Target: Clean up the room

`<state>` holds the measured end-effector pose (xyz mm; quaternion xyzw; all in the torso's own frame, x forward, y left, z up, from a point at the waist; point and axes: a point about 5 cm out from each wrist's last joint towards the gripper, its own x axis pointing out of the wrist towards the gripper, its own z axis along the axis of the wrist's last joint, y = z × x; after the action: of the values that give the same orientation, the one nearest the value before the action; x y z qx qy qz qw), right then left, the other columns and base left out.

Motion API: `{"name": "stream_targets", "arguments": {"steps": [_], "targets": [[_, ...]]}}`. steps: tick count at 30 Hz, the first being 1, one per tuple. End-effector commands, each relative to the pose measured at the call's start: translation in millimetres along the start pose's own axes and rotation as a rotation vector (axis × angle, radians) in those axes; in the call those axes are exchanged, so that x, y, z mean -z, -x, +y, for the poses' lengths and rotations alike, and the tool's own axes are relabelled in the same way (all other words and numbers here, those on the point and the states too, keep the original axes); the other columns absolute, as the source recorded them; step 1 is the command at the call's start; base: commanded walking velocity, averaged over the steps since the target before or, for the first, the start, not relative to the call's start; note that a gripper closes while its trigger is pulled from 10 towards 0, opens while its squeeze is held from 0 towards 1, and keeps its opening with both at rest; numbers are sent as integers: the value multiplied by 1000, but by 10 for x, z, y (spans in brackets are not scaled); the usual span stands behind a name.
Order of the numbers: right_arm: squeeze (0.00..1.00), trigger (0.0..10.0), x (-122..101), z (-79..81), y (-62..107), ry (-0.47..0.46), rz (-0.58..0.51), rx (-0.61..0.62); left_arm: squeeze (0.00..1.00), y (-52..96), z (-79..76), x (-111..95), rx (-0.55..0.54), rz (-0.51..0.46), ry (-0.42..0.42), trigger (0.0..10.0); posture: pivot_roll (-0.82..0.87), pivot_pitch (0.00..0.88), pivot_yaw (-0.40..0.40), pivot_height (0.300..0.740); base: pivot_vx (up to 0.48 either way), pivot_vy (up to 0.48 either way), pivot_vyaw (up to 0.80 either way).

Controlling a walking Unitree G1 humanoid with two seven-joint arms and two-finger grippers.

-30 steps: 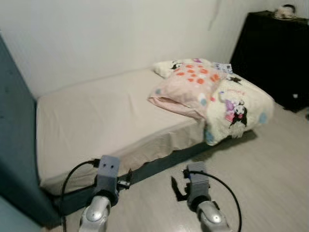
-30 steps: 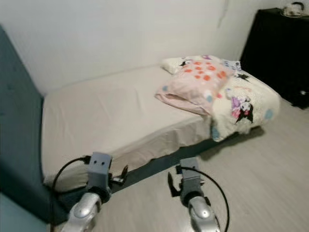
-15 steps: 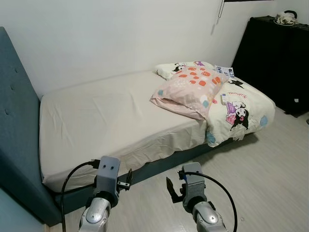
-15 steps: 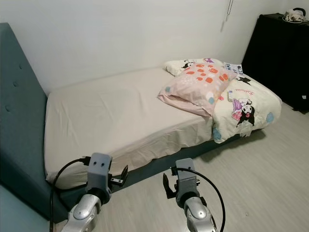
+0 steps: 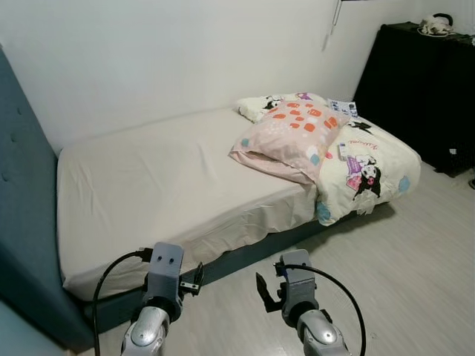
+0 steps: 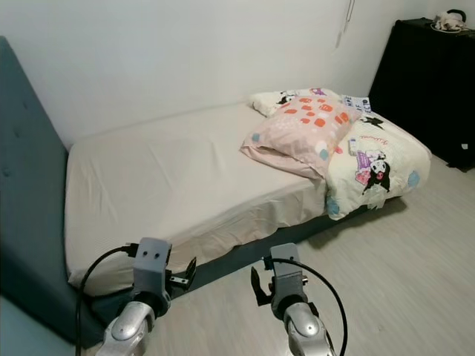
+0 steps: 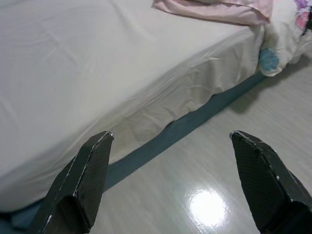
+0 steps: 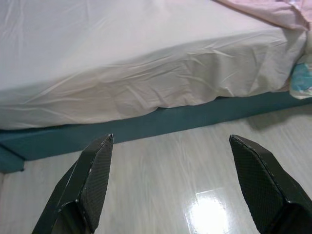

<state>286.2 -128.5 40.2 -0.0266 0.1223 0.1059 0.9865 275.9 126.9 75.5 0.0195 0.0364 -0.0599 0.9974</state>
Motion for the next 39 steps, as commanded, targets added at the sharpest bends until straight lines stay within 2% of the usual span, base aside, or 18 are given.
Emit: {"name": "stream_targets", "arguments": {"steps": [1, 22, 39], "targets": [[0, 10000, 17, 15, 13, 2, -1, -5, 0, 15, -19, 15, 8, 3, 10, 10000, -25, 114, -10, 740, 277, 0, 0], [0, 10000, 10, 8, 11, 6, -3, -8, 0, 20, -10, 7, 12, -1, 10, 10000, -25, 114, -12, 740, 263, 0, 0], [0, 10000, 8, 22, 11, 22, -4, -18, 0, 21, -23, 3, 15, -2, 7, 10000, -24, 121, -12, 740, 0, 0, 0]]}}
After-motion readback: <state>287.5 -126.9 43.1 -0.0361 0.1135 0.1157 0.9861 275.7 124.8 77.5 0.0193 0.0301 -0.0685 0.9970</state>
